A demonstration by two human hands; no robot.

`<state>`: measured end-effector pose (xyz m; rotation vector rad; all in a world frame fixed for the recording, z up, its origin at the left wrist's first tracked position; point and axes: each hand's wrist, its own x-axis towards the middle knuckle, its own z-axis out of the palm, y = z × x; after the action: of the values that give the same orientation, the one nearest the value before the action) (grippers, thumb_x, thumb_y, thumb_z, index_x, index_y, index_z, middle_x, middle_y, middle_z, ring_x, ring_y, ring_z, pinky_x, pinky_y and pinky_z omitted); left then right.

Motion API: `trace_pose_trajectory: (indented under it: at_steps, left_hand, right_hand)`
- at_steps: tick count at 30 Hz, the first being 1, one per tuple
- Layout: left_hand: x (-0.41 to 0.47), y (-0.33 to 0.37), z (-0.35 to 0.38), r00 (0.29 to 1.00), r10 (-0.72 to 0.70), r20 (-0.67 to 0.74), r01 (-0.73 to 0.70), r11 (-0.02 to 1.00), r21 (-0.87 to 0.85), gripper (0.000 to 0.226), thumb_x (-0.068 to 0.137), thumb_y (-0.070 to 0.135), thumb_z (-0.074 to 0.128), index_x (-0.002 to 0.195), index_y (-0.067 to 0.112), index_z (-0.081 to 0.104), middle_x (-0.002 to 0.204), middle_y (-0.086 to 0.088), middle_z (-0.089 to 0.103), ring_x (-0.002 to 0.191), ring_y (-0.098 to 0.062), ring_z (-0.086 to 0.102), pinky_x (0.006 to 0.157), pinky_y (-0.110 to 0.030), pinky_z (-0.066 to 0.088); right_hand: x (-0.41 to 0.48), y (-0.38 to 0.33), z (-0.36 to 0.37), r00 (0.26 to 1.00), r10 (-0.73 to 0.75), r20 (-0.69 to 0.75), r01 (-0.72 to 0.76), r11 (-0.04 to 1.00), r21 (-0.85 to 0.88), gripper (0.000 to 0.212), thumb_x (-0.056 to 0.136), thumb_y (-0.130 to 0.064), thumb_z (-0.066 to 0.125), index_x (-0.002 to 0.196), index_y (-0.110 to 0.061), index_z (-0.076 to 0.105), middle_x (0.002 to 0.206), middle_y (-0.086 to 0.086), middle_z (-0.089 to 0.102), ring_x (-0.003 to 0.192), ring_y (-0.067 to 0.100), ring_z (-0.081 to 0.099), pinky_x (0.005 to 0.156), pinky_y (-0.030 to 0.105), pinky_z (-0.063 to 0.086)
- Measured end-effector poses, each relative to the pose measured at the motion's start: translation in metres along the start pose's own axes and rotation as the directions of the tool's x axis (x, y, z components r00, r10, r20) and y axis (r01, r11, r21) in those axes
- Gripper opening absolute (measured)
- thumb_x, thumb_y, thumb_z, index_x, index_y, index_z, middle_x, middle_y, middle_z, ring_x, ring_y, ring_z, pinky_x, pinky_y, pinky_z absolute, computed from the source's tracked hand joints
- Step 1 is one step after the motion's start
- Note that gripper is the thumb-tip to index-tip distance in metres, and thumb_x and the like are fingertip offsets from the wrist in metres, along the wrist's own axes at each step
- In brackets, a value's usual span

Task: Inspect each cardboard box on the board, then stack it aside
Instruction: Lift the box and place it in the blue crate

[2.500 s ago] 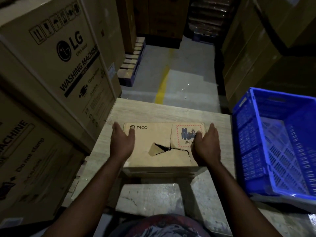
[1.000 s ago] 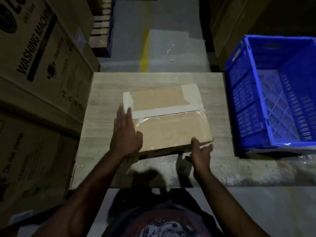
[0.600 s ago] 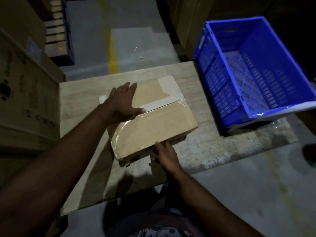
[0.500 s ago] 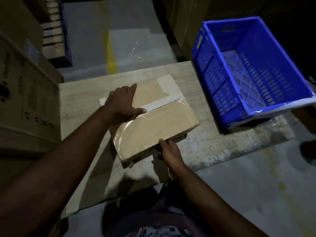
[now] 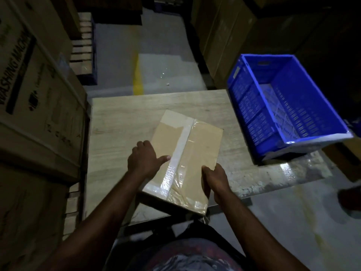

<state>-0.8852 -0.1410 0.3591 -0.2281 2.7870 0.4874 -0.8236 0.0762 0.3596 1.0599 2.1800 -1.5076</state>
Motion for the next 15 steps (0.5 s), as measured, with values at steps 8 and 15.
trace_pose_trajectory:
  at_steps: [8,15]
  left_hand:
    - [-0.053,0.01,0.008,1.0,-0.022,-0.009,0.021,0.992,-0.122,0.073,0.084,0.06,0.068,0.127,0.005,0.046,0.129,-0.016,0.052,0.116,-0.035,0.055,0.088,-0.04,0.047]
    - [-0.115,0.052,0.011,0.994,-0.05,-0.101,0.028,0.976,-0.215,0.063,0.084,0.053,0.072,0.124,0.01,0.049,0.127,-0.012,0.053,0.112,-0.032,0.057,0.086,-0.037,0.047]
  right_hand:
    - [-0.013,0.013,-0.04,0.991,-0.121,0.05,0.123,0.992,-0.039,0.034,0.096,-0.017,0.057,0.13,-0.016,0.058,0.118,0.004,0.066,0.106,0.024,0.062,0.093,0.037,0.05]
    - [-0.034,0.044,-0.108,0.953,-0.296,0.062,0.295,0.955,0.022,0.043,0.098,-0.023,0.058,0.14,-0.018,0.051,0.127,0.001,0.062,0.109,0.019,0.058,0.091,0.033,0.045]
